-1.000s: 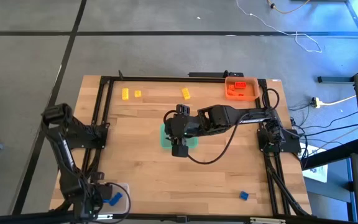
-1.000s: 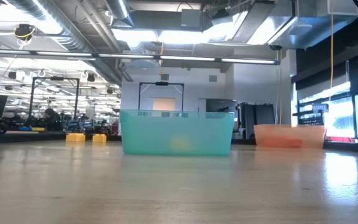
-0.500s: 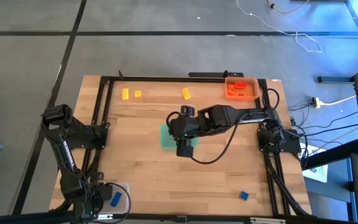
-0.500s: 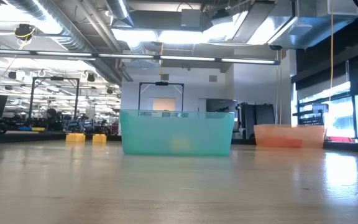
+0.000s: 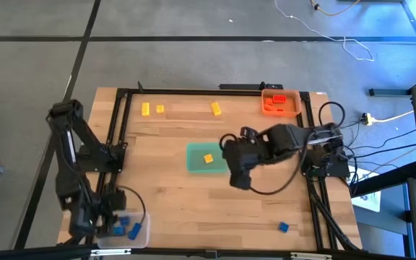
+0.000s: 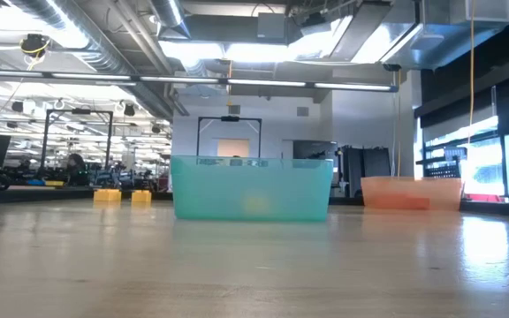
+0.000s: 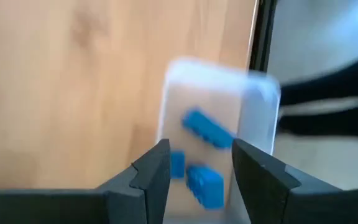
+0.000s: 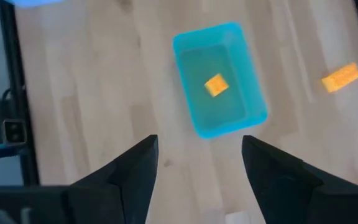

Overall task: Sort & place blocks by color
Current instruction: Put the blue game piece into the transparent bin

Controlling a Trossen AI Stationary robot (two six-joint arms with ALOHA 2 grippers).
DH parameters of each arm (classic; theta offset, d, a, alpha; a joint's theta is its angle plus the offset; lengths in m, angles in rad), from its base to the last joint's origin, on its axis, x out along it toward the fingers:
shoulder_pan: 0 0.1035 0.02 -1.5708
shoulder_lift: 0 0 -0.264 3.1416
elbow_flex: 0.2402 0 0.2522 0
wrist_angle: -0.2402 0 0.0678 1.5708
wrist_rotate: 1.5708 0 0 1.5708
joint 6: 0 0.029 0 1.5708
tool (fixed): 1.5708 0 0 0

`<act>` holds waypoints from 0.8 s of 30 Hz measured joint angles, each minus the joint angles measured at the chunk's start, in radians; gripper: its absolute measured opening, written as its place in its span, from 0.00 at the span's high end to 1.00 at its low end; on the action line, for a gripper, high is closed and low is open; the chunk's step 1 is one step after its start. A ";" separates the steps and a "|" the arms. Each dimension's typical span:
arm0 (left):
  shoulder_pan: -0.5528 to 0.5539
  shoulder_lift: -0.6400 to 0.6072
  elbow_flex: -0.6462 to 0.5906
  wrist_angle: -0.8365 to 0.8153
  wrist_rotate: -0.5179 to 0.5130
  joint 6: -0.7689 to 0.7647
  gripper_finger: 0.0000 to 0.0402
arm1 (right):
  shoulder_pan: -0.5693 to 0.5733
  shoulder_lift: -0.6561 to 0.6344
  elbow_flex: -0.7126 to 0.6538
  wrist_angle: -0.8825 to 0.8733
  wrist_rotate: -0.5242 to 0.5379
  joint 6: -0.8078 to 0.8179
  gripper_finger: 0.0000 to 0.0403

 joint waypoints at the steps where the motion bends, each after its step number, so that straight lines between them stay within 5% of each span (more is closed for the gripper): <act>1: 0.000 -0.031 0.000 -0.015 -0.044 0.013 0.60 | 0.014 -0.007 -0.013 -0.002 0.000 0.015 0.43; 8: 0.014 -0.211 0.000 -0.066 -0.340 0.200 0.60 | 0.120 -0.096 -0.204 0.002 -0.007 0.205 0.43; 14: 0.071 -0.318 0.000 -0.066 -0.493 0.441 0.60 | 0.229 -0.212 -0.456 -0.004 -0.054 0.592 0.43; 19: 0.152 -0.365 0.000 -0.067 -0.518 0.626 0.60 | 0.316 -0.256 -0.616 -0.001 -0.240 0.964 0.43; 24: 0.235 -0.380 0.000 -0.066 -0.514 0.741 0.60 | 0.384 -0.250 -0.754 0.065 -0.476 1.141 0.43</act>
